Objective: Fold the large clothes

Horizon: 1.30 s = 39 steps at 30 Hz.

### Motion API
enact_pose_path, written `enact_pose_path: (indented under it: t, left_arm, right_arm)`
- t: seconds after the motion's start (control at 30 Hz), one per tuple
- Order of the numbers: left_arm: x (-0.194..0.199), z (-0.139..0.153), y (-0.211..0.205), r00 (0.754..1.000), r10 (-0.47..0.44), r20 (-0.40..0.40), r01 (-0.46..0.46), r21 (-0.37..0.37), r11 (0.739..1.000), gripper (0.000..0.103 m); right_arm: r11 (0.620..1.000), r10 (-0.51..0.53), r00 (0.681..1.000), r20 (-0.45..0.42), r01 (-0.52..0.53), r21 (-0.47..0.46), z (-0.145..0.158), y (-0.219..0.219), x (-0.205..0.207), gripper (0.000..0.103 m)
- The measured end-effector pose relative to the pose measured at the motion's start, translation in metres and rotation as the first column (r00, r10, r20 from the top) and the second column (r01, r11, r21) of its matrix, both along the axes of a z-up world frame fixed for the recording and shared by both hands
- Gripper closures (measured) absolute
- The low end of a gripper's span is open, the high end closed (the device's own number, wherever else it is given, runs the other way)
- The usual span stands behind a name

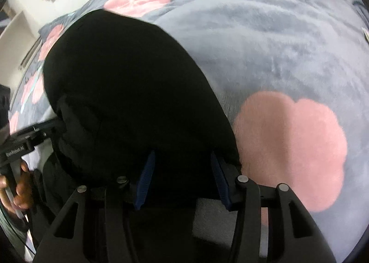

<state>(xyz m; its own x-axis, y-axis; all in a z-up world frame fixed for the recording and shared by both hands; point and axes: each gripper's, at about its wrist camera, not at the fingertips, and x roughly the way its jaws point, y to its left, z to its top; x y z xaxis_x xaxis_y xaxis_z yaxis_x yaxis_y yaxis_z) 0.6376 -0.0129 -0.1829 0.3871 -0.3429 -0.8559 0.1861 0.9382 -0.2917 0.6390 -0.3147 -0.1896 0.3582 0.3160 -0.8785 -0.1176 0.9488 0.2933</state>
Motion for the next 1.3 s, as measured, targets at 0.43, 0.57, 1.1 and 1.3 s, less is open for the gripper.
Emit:
enact_pose_path:
  t: [0.43,0.57,1.1,1.3]
  left_arm:
    - [0.038,0.079,0.024,0.989,-0.103,0.106,0.111,-0.067,0.992,0.028]
    - [0.071,0.051,0.017,0.991,-0.136,0.018,0.137,-0.111,0.984,0.028]
    - [0.097,-0.007,-0.032,0.953,-0.298,-0.055,0.291,-0.112,0.950,0.048]
    - [0.052,0.046,-0.031,0.930,-0.360,0.080,0.367,-0.105,0.924,0.077]
  right_arm:
    - [0.998,0.053,0.996,0.078,-0.055,0.025,0.056,-0.055,0.018,0.044]
    - [0.992,0.087,0.994,0.060,-0.092,0.088,0.053,-0.055,0.048,0.044]
    - [0.921,0.328,0.944,0.016,-0.324,0.217,-0.008,0.023,0.123,0.044]
    - [0.909,0.355,0.922,0.153,-0.378,0.173,0.039,0.022,0.072,0.070]
